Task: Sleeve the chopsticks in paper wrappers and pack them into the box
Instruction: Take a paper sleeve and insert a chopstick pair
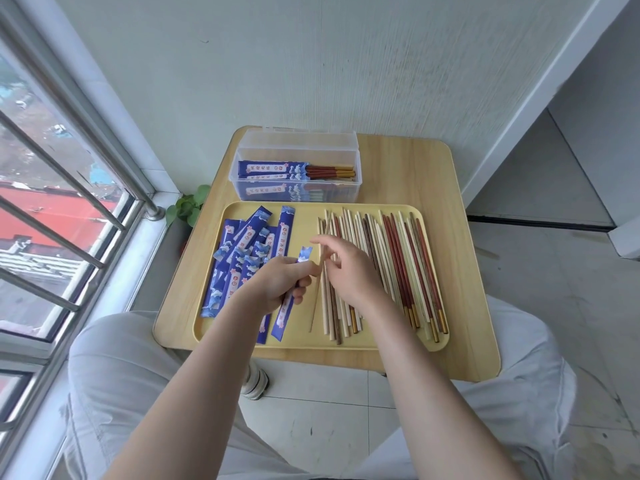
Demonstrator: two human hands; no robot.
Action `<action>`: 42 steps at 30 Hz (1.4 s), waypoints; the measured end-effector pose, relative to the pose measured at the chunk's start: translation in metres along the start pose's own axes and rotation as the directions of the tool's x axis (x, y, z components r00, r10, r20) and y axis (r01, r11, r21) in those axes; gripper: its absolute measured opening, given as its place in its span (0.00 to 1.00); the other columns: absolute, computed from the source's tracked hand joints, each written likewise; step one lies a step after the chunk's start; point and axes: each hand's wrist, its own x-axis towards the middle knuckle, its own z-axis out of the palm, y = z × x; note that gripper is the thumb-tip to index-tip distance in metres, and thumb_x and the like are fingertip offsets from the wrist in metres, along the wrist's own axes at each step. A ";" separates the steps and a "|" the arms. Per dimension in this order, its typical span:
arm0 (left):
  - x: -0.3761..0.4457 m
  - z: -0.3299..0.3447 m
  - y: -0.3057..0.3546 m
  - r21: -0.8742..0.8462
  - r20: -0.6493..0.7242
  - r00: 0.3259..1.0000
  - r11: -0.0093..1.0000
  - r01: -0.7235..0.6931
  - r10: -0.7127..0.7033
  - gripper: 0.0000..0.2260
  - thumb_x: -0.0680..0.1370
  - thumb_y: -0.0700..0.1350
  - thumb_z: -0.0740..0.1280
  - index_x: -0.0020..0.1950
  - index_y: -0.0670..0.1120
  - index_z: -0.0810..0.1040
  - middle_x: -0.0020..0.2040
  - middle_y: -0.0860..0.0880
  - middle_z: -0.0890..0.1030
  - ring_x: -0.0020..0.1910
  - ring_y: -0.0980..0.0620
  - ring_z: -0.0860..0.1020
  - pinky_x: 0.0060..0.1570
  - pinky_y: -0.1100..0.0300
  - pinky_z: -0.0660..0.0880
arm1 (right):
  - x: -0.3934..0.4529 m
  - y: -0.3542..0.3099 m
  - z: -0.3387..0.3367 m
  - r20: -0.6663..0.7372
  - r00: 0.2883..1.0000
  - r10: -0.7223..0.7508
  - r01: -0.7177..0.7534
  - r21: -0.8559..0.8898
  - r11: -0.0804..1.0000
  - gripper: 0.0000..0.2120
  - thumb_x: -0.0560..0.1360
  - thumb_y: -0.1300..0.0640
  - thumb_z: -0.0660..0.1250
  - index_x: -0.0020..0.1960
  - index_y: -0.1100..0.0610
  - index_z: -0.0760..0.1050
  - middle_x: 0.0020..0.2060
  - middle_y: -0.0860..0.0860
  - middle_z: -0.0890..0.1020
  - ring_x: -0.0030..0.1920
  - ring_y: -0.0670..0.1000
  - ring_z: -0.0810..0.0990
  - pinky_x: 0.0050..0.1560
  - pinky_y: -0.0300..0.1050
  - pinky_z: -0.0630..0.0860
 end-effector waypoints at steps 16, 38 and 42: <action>-0.004 0.005 0.000 0.450 -0.207 0.951 0.886 -0.117 0.231 0.09 0.79 0.43 0.68 0.48 0.37 0.76 0.30 0.46 0.76 0.22 0.52 0.71 0.28 0.61 0.73 | 0.013 -0.005 -0.032 -0.409 0.885 0.224 -0.041 0.410 0.911 0.15 0.85 0.50 0.56 0.49 0.52 0.80 0.31 0.48 0.73 0.29 0.48 0.72 0.32 0.43 0.70; -0.010 0.018 0.001 0.474 0.081 0.978 0.855 -0.210 0.195 0.06 0.78 0.43 0.70 0.47 0.40 0.79 0.30 0.47 0.76 0.28 0.50 0.73 0.36 0.59 0.76 | 0.005 -0.007 -0.036 0.059 0.963 0.263 -0.258 0.481 0.838 0.07 0.83 0.55 0.63 0.51 0.56 0.78 0.33 0.47 0.74 0.31 0.44 0.71 0.31 0.36 0.68; -0.010 0.027 -0.001 0.384 0.091 0.982 0.904 -0.187 0.164 0.16 0.77 0.55 0.72 0.45 0.42 0.77 0.29 0.48 0.75 0.27 0.50 0.72 0.34 0.61 0.74 | 0.002 -0.004 -0.037 0.163 0.954 0.253 -0.300 0.444 0.844 0.13 0.79 0.44 0.67 0.55 0.52 0.82 0.28 0.41 0.74 0.32 0.44 0.71 0.34 0.38 0.67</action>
